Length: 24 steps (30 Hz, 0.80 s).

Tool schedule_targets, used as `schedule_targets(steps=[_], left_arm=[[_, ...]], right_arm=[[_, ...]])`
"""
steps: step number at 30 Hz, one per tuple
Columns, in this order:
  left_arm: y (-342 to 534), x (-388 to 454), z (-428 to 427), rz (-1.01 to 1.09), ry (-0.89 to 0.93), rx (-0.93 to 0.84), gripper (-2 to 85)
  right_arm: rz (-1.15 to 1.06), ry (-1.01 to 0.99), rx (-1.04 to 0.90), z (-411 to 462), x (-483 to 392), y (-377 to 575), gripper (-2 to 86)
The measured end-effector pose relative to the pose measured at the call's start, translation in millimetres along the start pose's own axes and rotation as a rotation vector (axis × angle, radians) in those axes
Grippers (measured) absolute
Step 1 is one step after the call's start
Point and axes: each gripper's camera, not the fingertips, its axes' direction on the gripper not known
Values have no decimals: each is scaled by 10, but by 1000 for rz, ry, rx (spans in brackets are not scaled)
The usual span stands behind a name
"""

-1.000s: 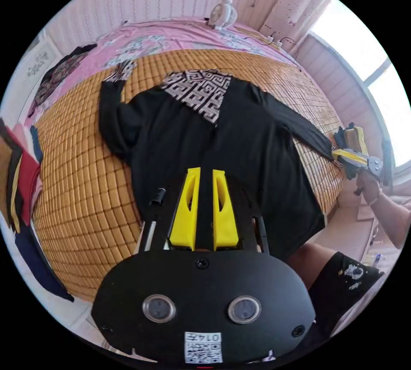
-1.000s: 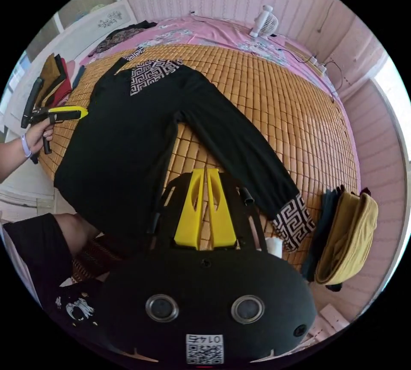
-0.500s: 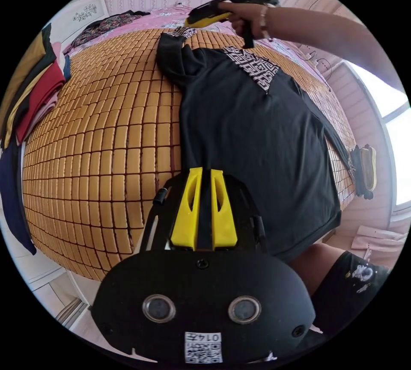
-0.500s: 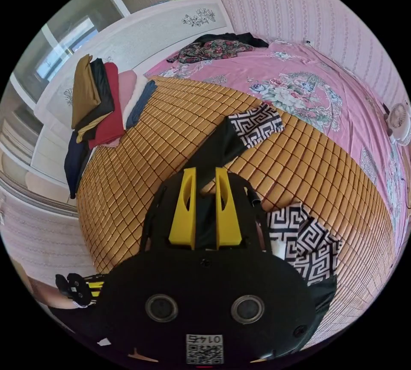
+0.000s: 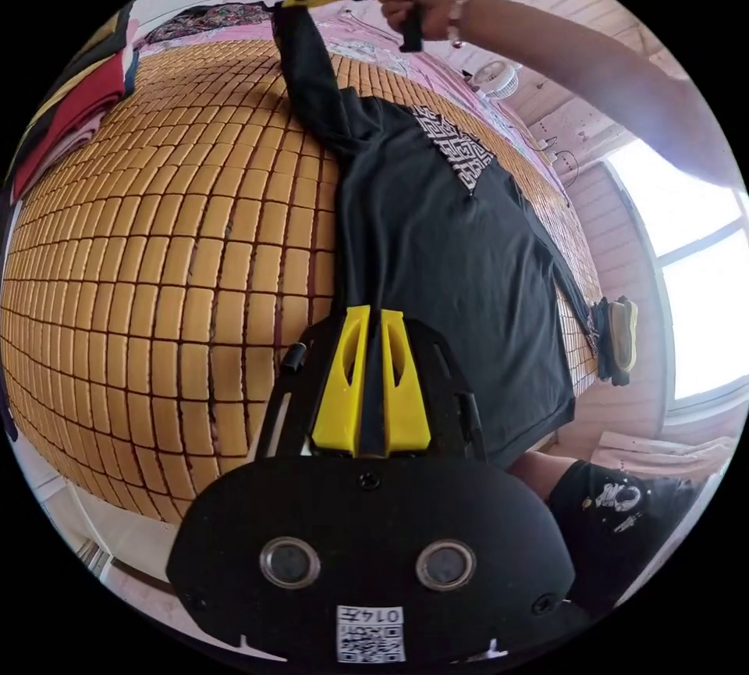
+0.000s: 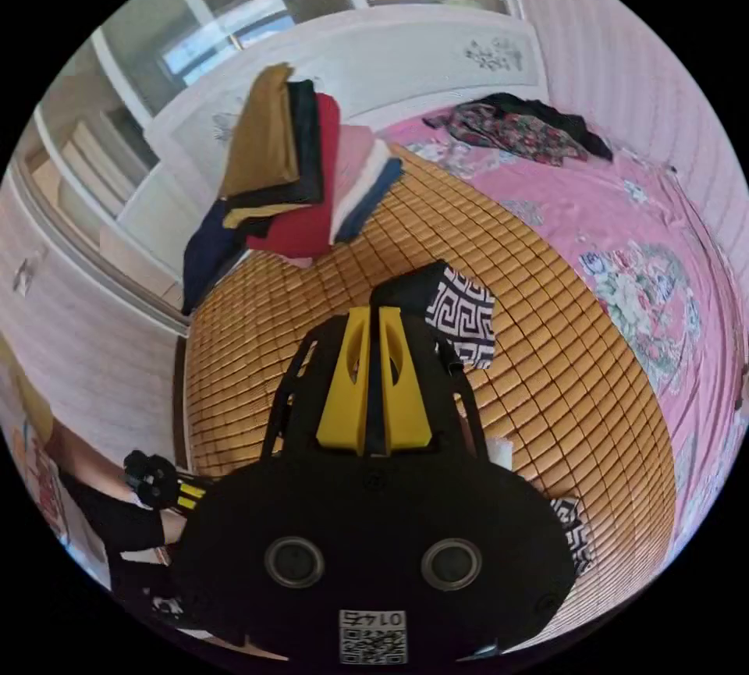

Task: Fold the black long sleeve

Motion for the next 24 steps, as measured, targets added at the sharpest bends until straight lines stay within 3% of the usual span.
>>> schedule_targets(steps=[2,4,11,16,21,24], left_arm=[[169,-76,-159,-16,15,38,22],[309,-131,-347,-25,9,78,29],[755,-660,-1014,-191,-210,177,53],[650,-1032,-1009,-192,-342,204,67],[199,-1210,-530,-78,-409,75,79],[93,-1361,-318,-94,-404,-26,42]], right_arm=[[-158,-172,99,-394,-270,75,21],[-182,-192,103,-517,-300,139,41],[-29,-79,-73,-198,-29,716,83],[42,-35,-188,125,3,1136,88],[61,11,-240,308,-9,1335,92],[96,6,-230,329,32,1402,90]])
